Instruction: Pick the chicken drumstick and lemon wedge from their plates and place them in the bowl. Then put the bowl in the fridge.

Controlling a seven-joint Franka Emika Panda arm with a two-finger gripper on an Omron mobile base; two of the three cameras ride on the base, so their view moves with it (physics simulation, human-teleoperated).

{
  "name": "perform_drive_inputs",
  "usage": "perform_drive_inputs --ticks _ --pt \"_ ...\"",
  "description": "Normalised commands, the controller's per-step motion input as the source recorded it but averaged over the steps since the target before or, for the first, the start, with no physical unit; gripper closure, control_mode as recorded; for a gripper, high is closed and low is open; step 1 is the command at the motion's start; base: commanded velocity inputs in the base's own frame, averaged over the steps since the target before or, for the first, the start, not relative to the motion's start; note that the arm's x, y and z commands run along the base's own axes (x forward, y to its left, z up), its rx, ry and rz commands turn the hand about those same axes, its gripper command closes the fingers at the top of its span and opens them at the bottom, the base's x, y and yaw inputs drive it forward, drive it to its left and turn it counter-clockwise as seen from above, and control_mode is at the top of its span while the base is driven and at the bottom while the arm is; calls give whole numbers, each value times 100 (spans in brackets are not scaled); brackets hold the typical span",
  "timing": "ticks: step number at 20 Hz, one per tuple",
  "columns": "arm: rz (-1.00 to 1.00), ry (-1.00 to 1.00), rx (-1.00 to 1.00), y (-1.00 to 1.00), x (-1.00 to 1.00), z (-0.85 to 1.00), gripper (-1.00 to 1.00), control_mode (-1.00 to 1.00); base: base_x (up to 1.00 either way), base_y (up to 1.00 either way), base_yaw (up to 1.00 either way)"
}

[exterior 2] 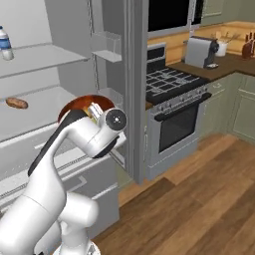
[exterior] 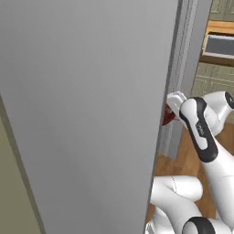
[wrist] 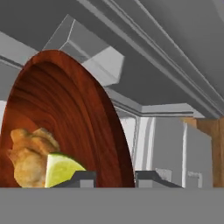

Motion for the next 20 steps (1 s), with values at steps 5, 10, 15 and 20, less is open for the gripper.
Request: perform_drive_inputs --ticks 5,10,15,20 --pt "0 0 0 0 0 0 100 100 -35 14 46" --pt "0 0 0 0 0 0 100 100 26 -5 27" --pt "0 0 0 0 0 0 100 100 90 -9 1" --pt "5 3 -1 36 -11 -5 100 -100 21 6 0"
